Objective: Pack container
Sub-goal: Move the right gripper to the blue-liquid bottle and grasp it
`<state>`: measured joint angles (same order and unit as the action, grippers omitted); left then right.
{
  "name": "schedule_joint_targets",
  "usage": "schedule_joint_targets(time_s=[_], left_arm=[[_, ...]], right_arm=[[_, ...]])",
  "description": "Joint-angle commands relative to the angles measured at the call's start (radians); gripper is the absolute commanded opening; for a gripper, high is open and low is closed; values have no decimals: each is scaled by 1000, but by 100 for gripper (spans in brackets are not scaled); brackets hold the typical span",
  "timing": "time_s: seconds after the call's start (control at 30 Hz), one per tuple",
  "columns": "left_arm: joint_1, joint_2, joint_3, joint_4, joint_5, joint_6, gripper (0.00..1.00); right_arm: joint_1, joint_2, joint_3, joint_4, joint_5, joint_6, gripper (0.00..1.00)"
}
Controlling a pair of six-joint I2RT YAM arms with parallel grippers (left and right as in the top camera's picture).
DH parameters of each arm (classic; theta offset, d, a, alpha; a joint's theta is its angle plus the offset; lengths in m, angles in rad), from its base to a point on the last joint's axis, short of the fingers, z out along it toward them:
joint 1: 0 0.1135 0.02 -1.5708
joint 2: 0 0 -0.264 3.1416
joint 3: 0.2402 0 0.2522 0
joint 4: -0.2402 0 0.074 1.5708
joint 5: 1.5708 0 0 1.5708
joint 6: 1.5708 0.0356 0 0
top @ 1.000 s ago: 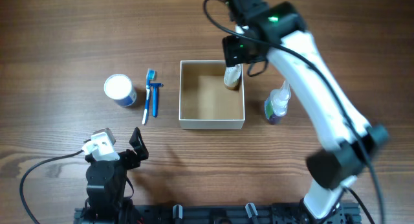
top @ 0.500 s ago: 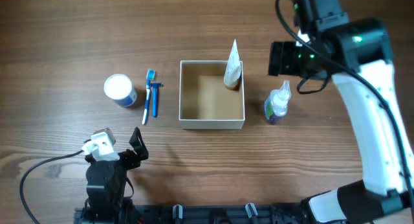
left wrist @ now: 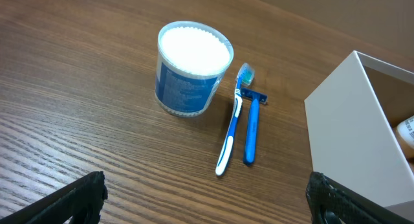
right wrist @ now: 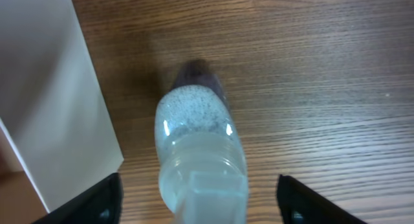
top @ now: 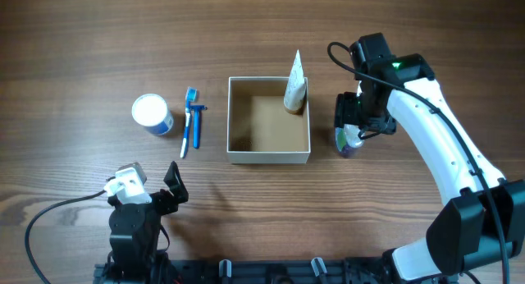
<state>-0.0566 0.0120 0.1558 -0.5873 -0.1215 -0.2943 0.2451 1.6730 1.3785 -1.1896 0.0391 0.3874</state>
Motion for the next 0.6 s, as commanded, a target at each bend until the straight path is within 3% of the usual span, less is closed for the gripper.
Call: schedule_joint_targets(time_s=[0.0, 0.27, 0.57], left_arm=[[7, -8, -2, 1, 5, -6, 100], [7, -8, -2, 2, 5, -6, 100], [7, -8, -2, 1, 5, -6, 100]], right_arm=[[-2, -6, -6, 8, -18, 5, 67], [-2, -6, -67, 65, -30, 5, 60], [-2, -24, -63, 82, -29, -21, 41]])
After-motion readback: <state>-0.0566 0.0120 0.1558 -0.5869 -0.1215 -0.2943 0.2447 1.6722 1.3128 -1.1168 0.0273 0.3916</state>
